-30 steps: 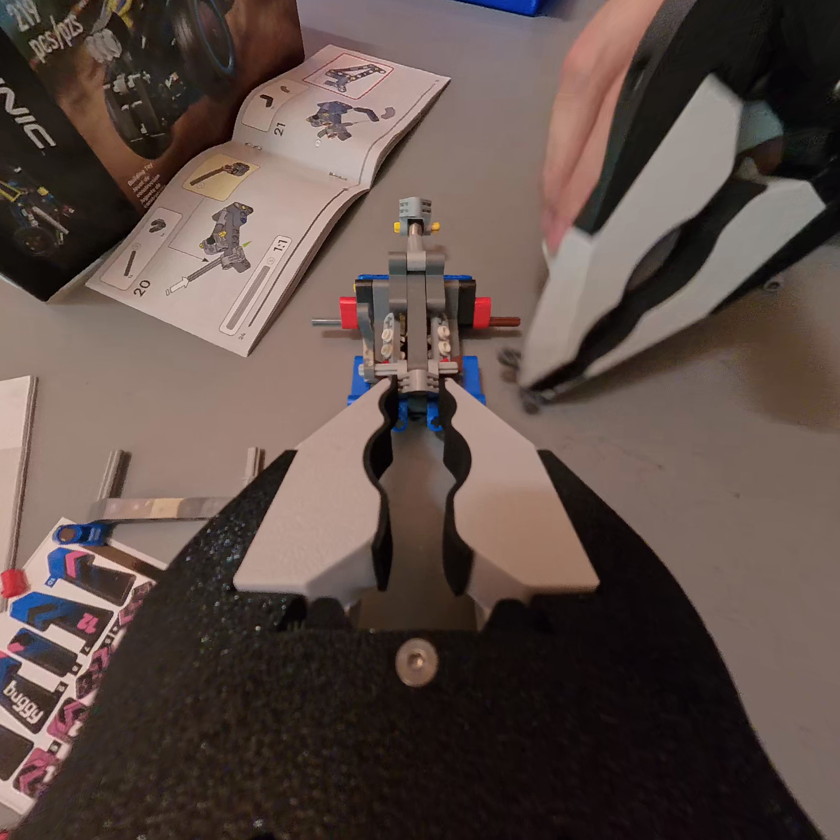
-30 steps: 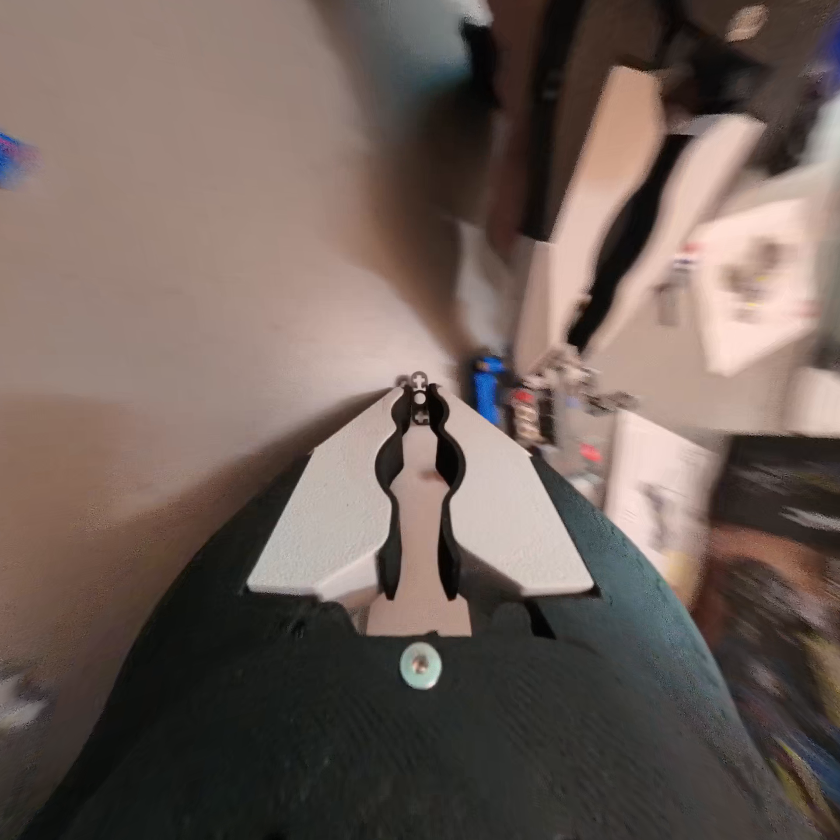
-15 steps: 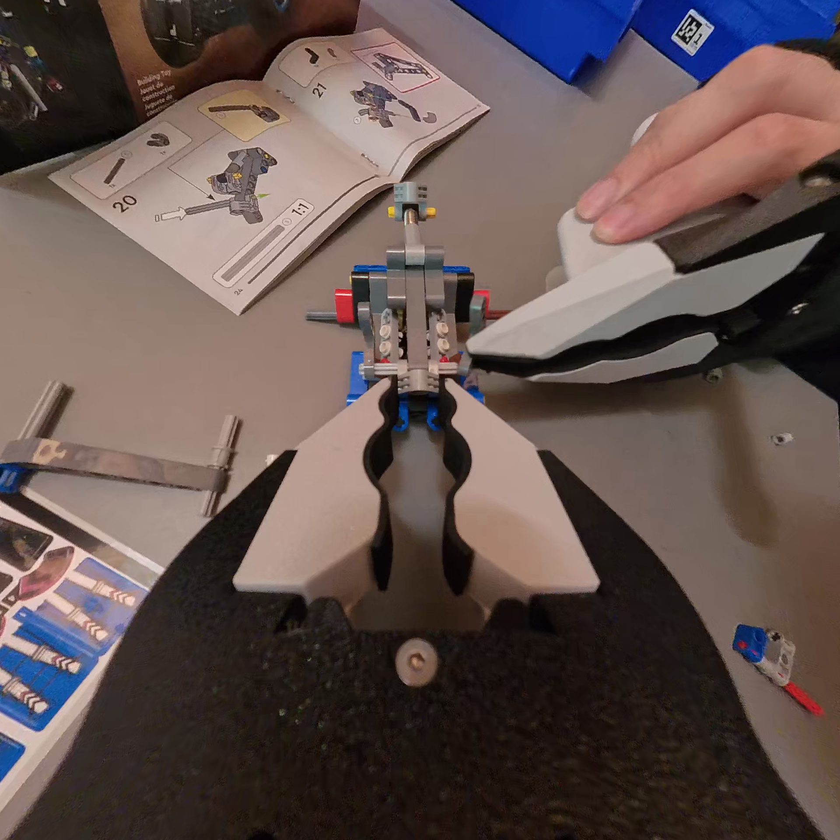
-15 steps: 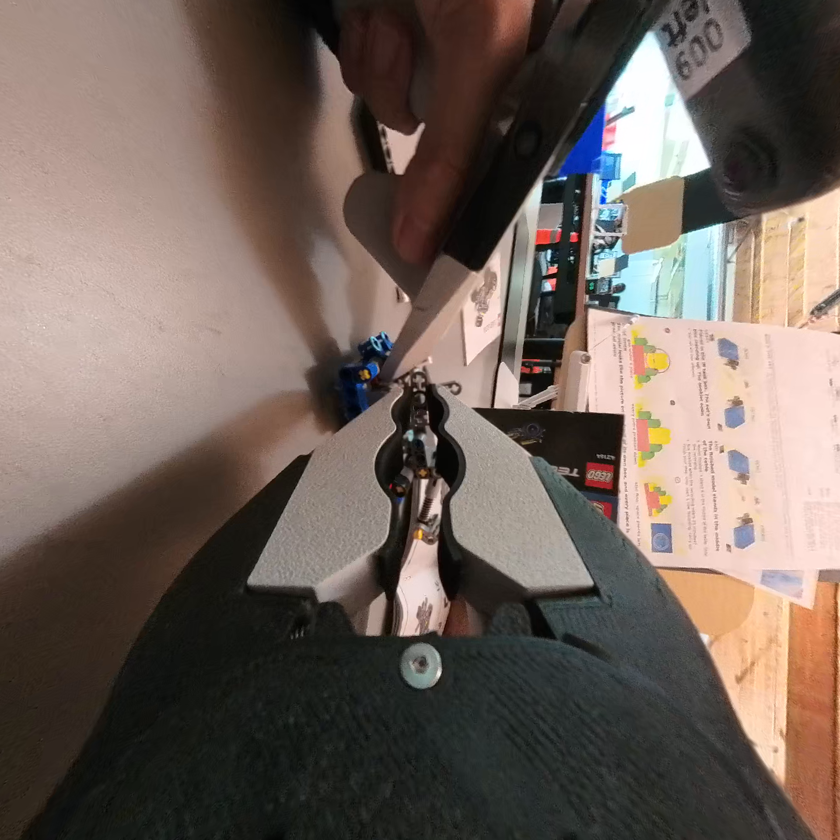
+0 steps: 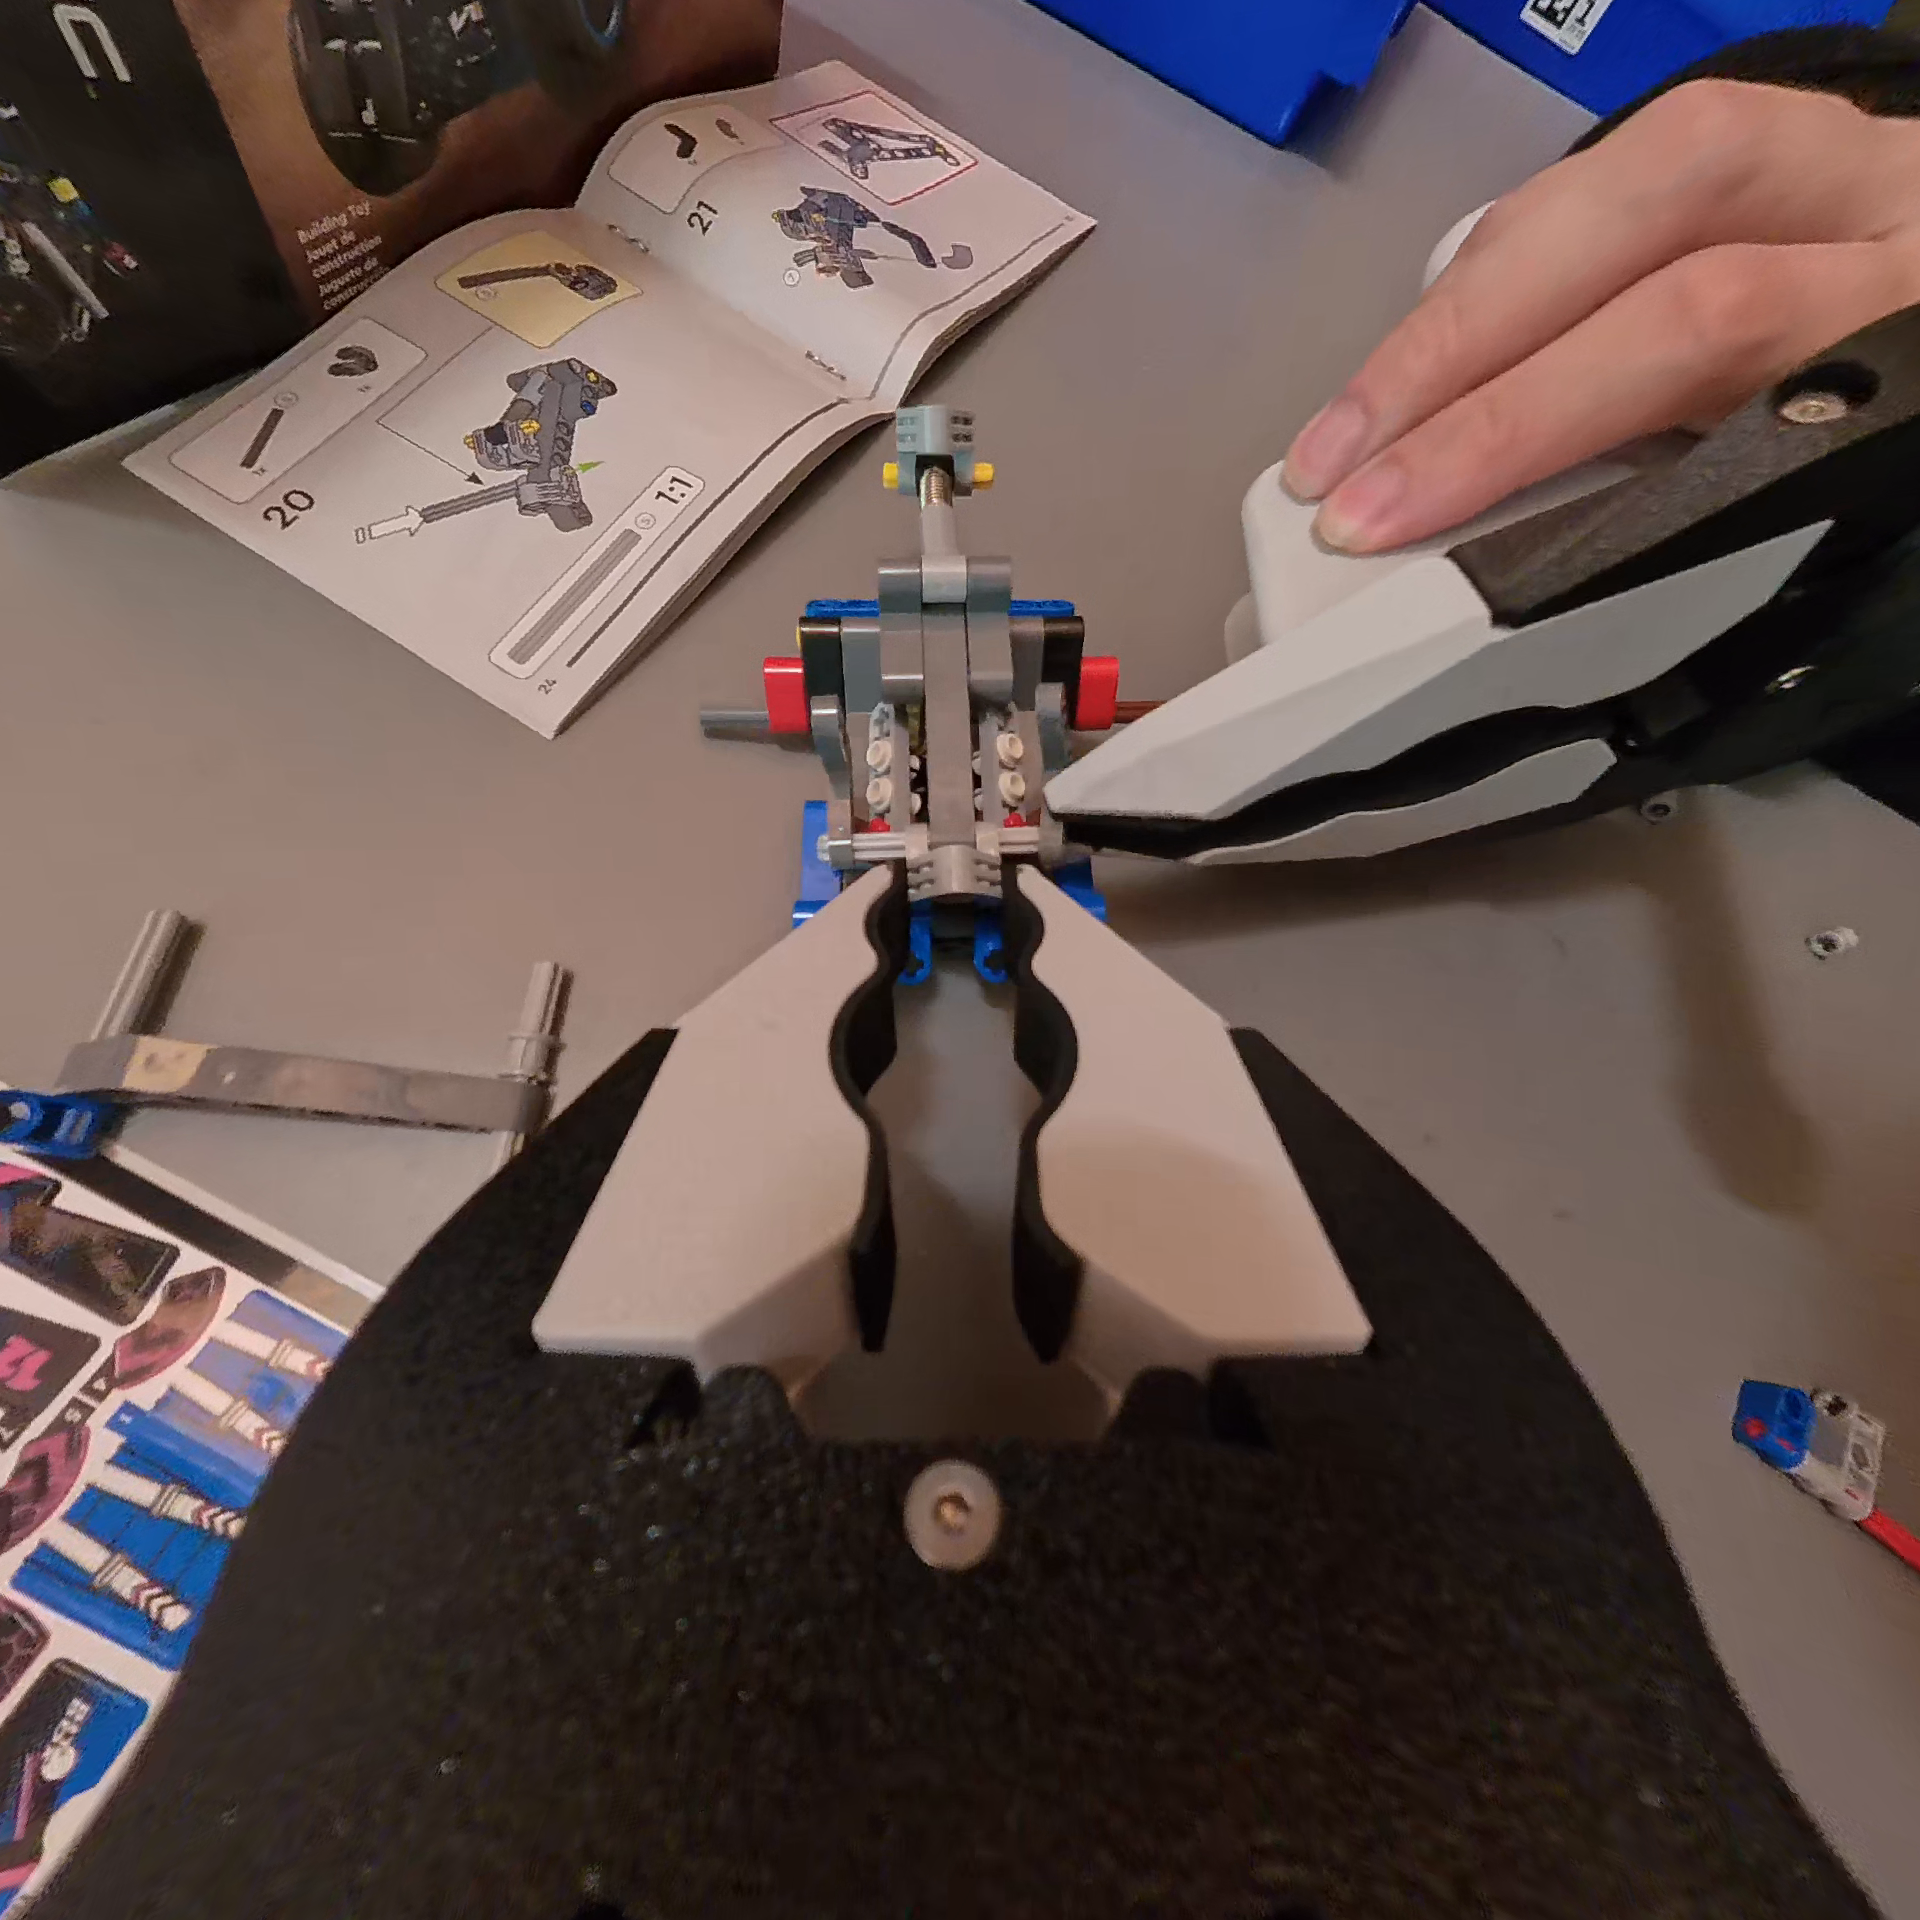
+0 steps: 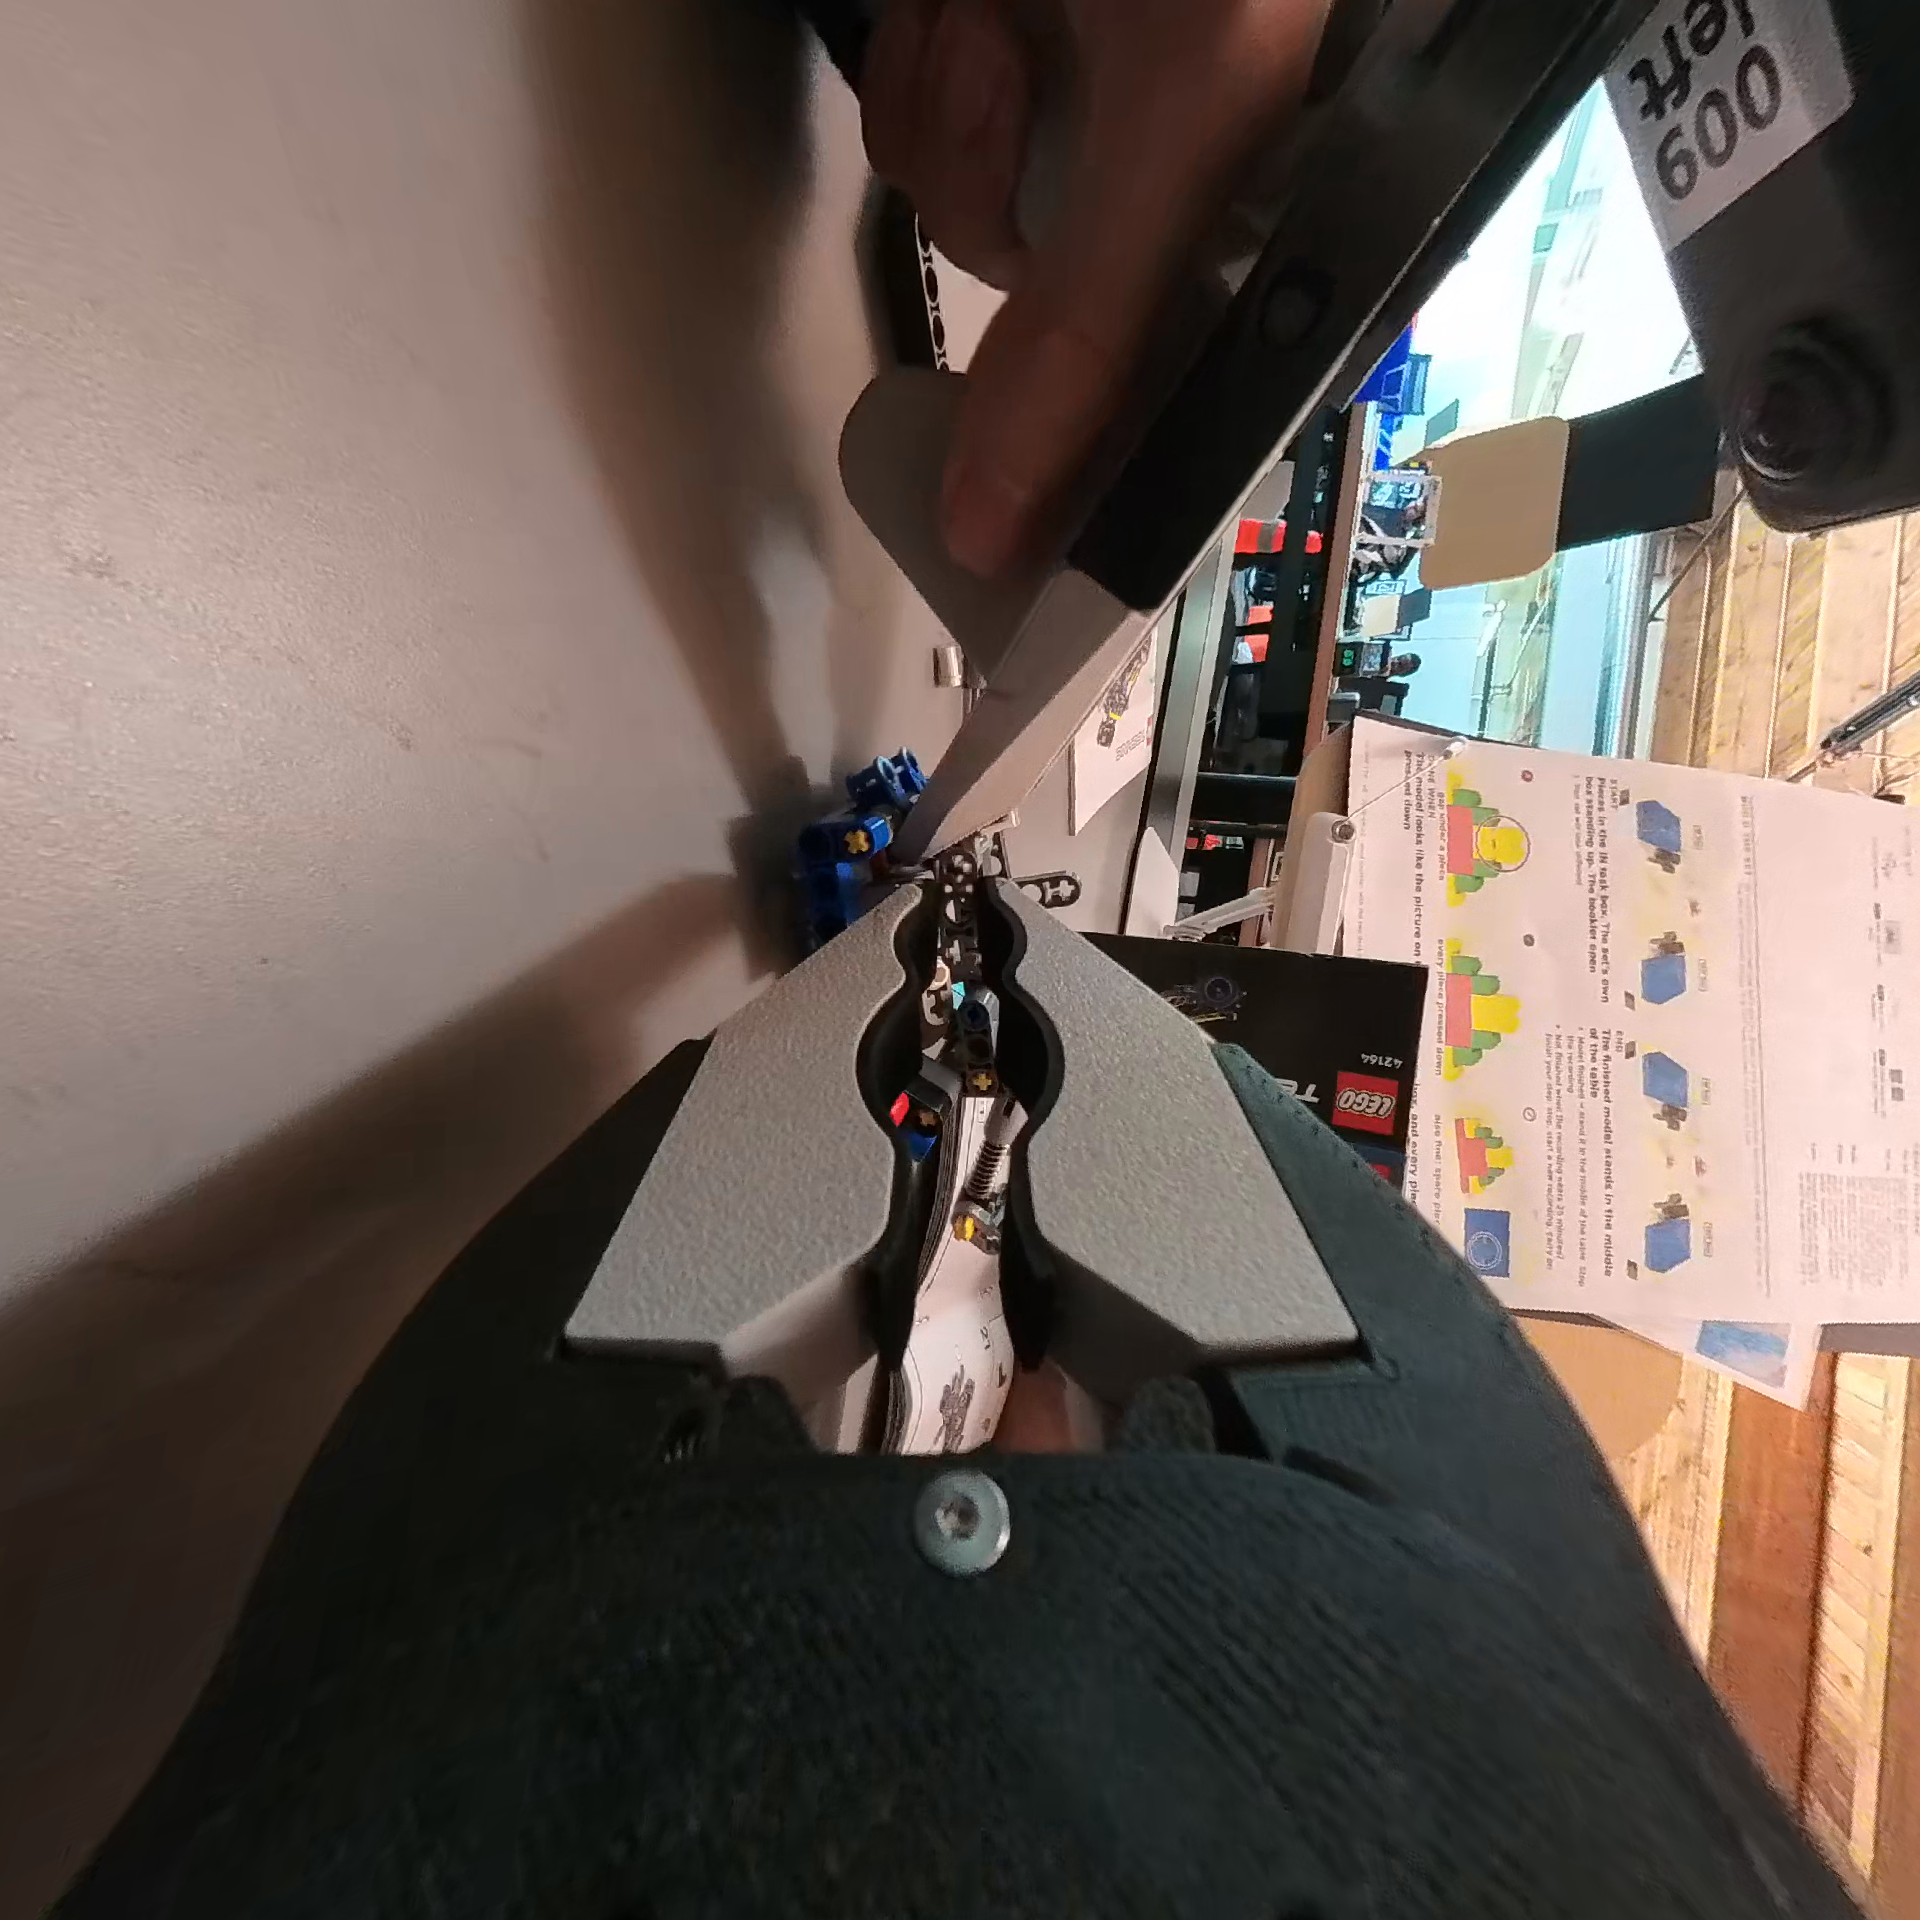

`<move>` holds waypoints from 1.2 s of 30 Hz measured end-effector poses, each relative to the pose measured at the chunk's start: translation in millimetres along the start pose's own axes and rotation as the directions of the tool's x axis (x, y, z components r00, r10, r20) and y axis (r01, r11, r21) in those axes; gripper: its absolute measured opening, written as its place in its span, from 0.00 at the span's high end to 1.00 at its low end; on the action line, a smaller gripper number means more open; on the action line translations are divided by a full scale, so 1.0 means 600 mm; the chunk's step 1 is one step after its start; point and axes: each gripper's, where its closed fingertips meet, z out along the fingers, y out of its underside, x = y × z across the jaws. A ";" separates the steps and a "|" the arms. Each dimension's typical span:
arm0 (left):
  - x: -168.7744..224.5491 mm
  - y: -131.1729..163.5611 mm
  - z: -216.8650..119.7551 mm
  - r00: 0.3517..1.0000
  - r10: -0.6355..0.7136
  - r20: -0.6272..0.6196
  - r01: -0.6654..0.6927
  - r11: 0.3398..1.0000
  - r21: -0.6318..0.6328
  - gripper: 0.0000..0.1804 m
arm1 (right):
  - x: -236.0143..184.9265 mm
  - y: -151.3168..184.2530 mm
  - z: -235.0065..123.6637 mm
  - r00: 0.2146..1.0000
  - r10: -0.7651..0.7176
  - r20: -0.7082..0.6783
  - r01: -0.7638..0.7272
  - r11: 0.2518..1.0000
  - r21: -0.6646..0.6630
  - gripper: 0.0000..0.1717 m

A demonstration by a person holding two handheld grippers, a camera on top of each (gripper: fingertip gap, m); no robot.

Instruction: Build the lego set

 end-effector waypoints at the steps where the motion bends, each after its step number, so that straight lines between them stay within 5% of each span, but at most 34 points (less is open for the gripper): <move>1: 0.001 0.000 -0.001 1.000 0.003 -0.006 -0.003 1.000 0.002 0.92 | 0.000 0.000 0.000 1.000 0.004 -0.002 -0.004 1.000 0.001 0.98; 7: 0.010 -0.002 -0.003 0.998 0.044 -0.042 -0.044 0.999 0.013 0.84 | 0.001 0.000 0.001 1.000 0.015 -0.019 -0.015 1.000 0.016 0.98; 25: -0.007 -0.009 -0.001 0.998 -0.046 -0.034 0.047 0.999 0.027 0.88 | 0.001 0.013 0.011 0.999 0.032 -0.041 -0.030 0.997 0.068 0.98; 36: -0.036 -0.019 0.002 0.984 0.067 0.168 -0.071 0.997 0.021 0.88 | 0.008 0.033 0.010 0.993 0.099 -0.060 -0.094 0.992 0.081 0.98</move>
